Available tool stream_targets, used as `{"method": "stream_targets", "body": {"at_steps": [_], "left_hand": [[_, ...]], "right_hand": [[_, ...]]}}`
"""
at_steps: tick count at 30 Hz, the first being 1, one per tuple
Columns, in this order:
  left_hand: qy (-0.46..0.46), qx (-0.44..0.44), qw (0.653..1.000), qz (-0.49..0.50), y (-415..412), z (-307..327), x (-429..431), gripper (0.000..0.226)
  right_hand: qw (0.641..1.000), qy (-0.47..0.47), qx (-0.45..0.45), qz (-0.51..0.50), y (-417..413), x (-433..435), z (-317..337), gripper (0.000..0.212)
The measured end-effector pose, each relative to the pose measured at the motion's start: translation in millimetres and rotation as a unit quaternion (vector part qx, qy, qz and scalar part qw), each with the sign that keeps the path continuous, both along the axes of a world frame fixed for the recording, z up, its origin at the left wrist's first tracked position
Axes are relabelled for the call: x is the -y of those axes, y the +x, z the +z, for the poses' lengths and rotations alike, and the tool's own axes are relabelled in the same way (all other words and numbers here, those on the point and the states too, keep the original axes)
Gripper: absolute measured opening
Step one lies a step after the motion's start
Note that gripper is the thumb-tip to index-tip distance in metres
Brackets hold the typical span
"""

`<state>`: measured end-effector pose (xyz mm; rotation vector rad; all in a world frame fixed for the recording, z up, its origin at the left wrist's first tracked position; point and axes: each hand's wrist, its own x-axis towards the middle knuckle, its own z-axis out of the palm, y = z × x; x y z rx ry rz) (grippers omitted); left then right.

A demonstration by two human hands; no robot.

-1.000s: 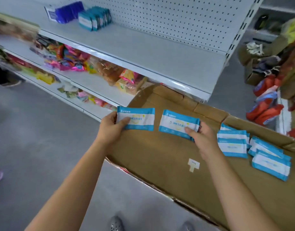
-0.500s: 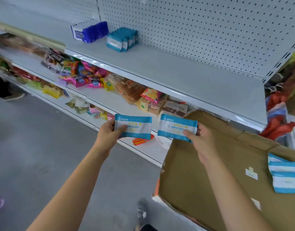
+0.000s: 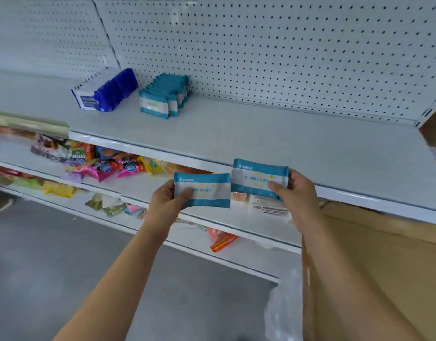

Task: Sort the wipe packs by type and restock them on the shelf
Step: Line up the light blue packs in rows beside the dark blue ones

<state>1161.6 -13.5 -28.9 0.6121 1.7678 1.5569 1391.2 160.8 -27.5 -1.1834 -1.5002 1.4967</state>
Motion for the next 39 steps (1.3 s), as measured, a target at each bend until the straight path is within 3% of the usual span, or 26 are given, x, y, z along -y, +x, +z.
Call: {"method": "stream_targets", "body": {"at_steps": [6,11,20,32,35,39], "left_hand": [[0.017,-0.018,0.998,-0.063,-65,6,-66,0.022],[0.044,-0.007,0.989,-0.143,-111,14,-128,0.024],[0.043,0.006,0.984,-0.172,-183,14,-212,0.022],[-0.015,-0.027,0.988,-0.152,-185,2,-295,0.015],[-0.03,-0.046,0.988,-0.142,-180,1,-315,0.014],[-0.044,-0.073,0.989,-0.123,-173,-1,-337,0.015]], "right_hand": [[0.998,0.004,-0.007,-0.064,-54,-42,11,0.032],[0.991,0.004,0.003,-0.131,-100,-78,17,0.022],[0.985,0.002,0.057,-0.161,-167,-146,11,0.026],[0.978,0.086,0.14,-0.131,-198,-296,-12,0.02],[0.973,0.102,0.134,-0.157,-207,-320,-16,0.031],[0.959,0.141,0.17,-0.179,-215,-339,-20,0.024]]}}
